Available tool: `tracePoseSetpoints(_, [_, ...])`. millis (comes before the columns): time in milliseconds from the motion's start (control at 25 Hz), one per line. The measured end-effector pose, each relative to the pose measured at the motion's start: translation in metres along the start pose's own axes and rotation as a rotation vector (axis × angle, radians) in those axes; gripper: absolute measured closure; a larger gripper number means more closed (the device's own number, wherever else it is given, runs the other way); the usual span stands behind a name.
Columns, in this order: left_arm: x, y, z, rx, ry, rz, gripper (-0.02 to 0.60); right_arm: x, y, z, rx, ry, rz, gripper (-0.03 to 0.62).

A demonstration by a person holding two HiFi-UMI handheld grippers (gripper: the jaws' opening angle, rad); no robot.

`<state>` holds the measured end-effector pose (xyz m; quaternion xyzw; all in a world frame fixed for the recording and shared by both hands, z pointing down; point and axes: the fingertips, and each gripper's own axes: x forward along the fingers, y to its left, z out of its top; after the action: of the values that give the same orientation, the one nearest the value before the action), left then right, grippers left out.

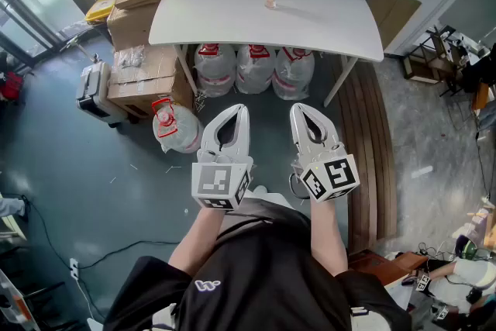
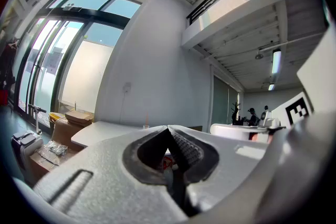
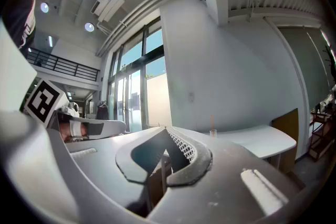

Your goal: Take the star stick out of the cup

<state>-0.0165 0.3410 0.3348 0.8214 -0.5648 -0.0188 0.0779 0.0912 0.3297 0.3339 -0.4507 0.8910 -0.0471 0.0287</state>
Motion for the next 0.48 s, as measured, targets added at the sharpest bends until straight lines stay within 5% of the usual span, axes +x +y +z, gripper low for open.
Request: tracePoseSetpoints(480, [0.004, -0.017, -0.002, 0.01, -0.012, 0.036, 0.577, -0.014, -0.021, 0.018, 0.006, -0.059, 0.026, 0.588])
